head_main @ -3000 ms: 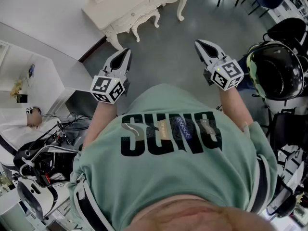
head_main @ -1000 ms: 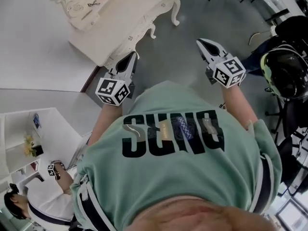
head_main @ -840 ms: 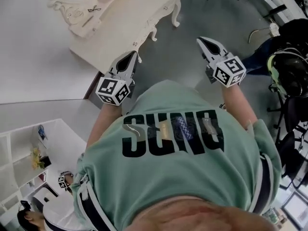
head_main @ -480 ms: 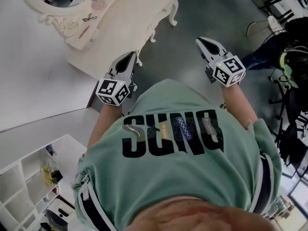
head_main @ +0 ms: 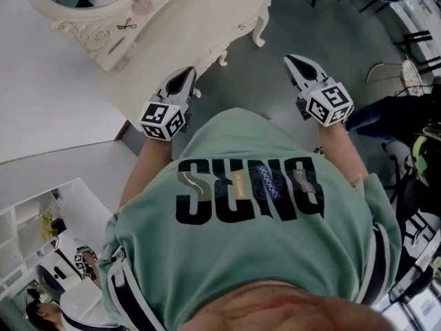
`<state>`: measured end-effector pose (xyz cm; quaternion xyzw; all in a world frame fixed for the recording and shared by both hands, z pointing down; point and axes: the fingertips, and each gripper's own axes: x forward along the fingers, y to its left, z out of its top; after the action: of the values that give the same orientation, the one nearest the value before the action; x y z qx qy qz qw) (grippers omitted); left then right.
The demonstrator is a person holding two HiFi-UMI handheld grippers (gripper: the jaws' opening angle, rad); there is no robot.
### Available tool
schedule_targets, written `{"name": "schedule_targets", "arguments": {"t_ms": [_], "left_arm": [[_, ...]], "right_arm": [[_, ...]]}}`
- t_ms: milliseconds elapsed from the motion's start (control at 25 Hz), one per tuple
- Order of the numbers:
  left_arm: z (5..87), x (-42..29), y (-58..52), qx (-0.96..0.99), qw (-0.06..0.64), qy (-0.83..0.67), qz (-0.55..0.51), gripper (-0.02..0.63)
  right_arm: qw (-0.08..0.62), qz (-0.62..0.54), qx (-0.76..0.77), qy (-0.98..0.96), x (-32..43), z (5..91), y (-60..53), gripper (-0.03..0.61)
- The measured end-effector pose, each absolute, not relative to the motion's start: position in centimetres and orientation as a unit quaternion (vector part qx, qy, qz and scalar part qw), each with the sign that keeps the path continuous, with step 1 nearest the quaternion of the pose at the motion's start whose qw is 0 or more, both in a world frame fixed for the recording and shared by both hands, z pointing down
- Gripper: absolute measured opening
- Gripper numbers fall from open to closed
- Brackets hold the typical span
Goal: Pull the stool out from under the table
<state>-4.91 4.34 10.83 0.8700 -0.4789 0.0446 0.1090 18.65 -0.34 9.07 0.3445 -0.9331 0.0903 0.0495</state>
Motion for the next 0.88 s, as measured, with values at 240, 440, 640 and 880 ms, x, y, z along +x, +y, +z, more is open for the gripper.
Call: {"name": "schedule_targets", "arguments": {"t_ms": [240,440,640,880], "left_arm": [[13.4,-3.1,1.7,0.863,0.130,-0.484,0.069,0.008],[17.7,-5.3,0.4,0.889,0.160,-0.421,0.081,0.008],[23.1,-6.0,0.7,0.901,0.193,-0.371,0.118,0.009],[30.5,-4.5,1.4,0.882,0.216,-0.385,0.166,0.009]], "right_arm": [[0.053,0.092,0.330,-0.938,19.6,9.6,-6.3,-0.006],[0.057,0.118,0.382,-0.915,16.2,12.5,-7.7,-0.006],[0.063,0.134,0.416,-0.897,12.7,15.2,-7.5,-0.006],[0.075,0.144,0.385,-0.909,12.4,19.7,-6.6,-0.006]]}}
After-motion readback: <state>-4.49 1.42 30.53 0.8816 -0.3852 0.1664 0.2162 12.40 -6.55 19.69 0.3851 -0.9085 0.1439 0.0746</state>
